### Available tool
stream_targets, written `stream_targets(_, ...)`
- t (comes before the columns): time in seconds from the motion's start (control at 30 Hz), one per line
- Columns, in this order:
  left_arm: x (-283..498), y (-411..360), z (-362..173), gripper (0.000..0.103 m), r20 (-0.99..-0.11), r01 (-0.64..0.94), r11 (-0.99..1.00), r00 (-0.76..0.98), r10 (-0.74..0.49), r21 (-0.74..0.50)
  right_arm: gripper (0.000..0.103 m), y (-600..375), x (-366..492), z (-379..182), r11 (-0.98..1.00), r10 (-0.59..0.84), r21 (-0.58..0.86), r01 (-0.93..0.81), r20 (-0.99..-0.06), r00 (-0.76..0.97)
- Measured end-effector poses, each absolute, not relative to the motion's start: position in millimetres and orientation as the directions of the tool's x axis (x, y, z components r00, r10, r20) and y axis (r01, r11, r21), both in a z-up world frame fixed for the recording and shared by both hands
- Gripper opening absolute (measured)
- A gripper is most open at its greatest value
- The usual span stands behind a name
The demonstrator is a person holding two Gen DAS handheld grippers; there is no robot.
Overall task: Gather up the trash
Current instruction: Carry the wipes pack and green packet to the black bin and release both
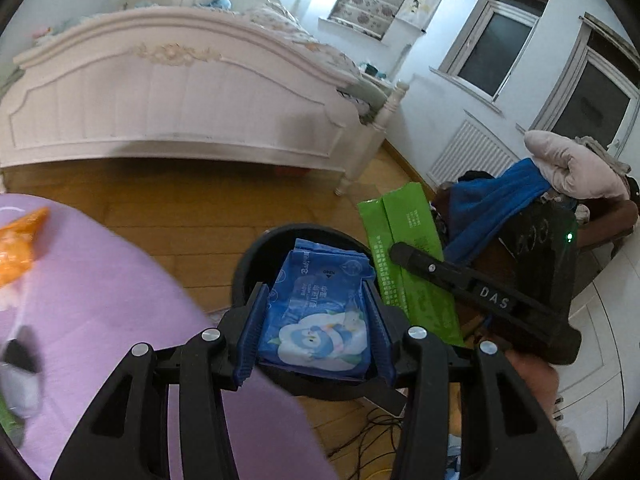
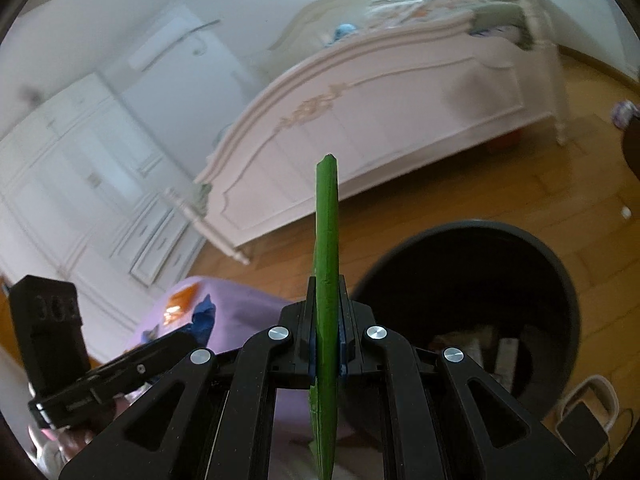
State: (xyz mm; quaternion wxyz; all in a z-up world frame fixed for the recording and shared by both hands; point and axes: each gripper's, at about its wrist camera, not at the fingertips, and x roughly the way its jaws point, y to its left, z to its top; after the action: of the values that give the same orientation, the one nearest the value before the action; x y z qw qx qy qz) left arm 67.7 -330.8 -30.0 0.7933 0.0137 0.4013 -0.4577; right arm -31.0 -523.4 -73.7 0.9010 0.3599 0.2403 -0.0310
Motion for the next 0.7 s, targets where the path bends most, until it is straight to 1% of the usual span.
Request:
stream_targets(0.27,66,-371,-46,0.047,-0.682,0.743,0.571,0.216,-0.699,-0.349,0.008,-549,-39,-117,0.692,0.091,0.655,0.302,-0.494,0.865)
stream_targets(0.53,67,-395,-53,0.047,-0.702,0.754,0.563,0.197,-0.684,-0.337,0.008,-559,-41,-138,0.665,0.092,0.668,0.333,-0.516,0.852)
stream_targets(0.63,67,-402,-54,0.051,-0.706,0.764,0.555,0.191,-0.682,-0.329,0.008,-560,-41,-142,0.658,0.099,0.672,0.34,-0.525,0.845)
stream_targets(0.67,66,-405,-54,0.054,-0.708,0.768,0.552,0.189,-0.68,-0.325,0.009,-561,-41,-143,0.658,0.102,0.672,0.34,-0.527,0.844)
stream_targets(0.7,66,-407,-53,0.065,-0.708,0.77,0.549,0.186,-0.681,-0.325,0.017,-561,-40,-144,0.659,0.103,0.669,0.344,-0.533,0.84)
